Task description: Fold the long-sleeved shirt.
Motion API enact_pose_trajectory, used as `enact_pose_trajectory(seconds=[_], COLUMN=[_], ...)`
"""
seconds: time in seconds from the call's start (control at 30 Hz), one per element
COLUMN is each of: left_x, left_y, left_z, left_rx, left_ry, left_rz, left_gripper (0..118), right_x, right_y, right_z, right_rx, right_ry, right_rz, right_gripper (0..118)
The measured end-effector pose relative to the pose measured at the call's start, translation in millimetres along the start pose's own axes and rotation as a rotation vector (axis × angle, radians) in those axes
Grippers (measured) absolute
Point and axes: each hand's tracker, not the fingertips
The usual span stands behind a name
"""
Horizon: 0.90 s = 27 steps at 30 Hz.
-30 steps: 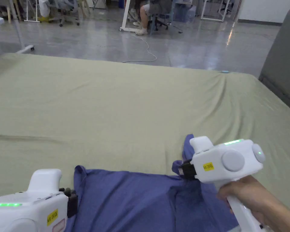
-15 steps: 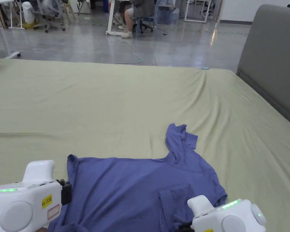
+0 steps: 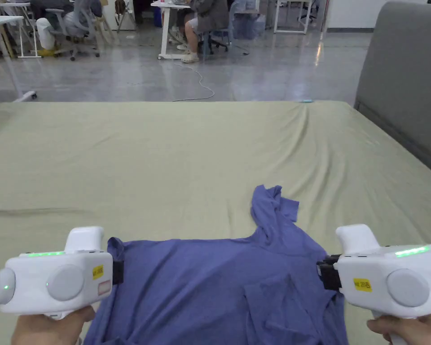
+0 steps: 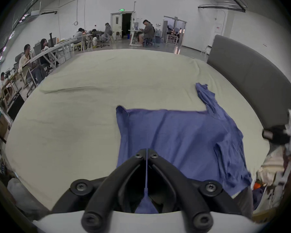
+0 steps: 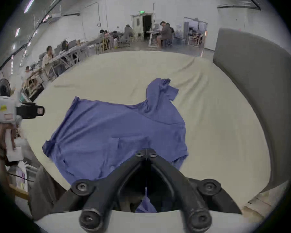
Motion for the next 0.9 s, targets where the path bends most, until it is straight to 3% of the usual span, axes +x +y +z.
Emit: enact_pose_trajectory(seconds=[0.07,0.1,0.17,0.2,0.4,0.47,0.57,0.63,0.67,0.7,0.73,0.83,0.9], left_x=[-13.1,-20.9,-33.1,-37.1,-50.8,-51.3,-52.4,-54.4,-55.1,-55.7,-55.5,-62.5,-59.5], left_y=[25.1,38.7,61.4,69.9,86.4,86.2,84.5,83.2,83.5,84.5,85.8,91.4,94.3], left_z=[-25.5,-43.0,-82.7,-105.2,-191.9,-205.5,-214.3,-216.6,-213.2,-208.7,-204.5,-191.3,-185.5], left_rx=[0.016,0.003,-0.075,-0.134,-0.3,-0.342,-0.343,-0.345,-0.337,-0.331,-0.321,-0.276,-0.271], left_ry=[0.007,-0.013,0.01,0.044,0.11,0.147,0.166,0.167,0.154,0.148,0.143,0.04,0.051], left_rz=[0.082,0.113,0.126,0.103,0.084,0.075,0.045,0.04,0.038,0.026,0.007,0.1,0.063], left_gripper=[0,11,94,111,111,105,80,75,64,40,0,0,0], right_x=[0.8,-2.1,-1.7,-1.7,5.8,8.5,12.3,14.3,14.8,15.3,16.0,21.7,28.8], right_y=[2.4,-0.3,0.1,-0.9,-3.8,-3.4,-3.9,-3.7,-3.1,-2.2,-0.9,7.1,18.8], right_z=[-3.8,-14.5,-21.0,-27.0,-52.2,-56.1,-64.7,-70.7,-72.4,-73.7,-74.8,-83.7,-94.6], right_rx=[-0.016,-0.022,-0.044,-0.055,-0.116,-0.129,-0.147,-0.159,-0.163,-0.168,-0.171,-0.179,-0.177], right_ry=[0.011,0.007,0.006,0.009,0.025,0.017,0.012,0.01,0.007,0.005,0.005,0.008,0.0], right_rz=[0.002,0.007,0.019,0.016,-0.025,-0.028,-0.029,-0.024,-0.019,-0.013,-0.008,-0.001,0.012], right_gripper=[0,0,0,0,0,0,0,0,0,0,0,0,0])
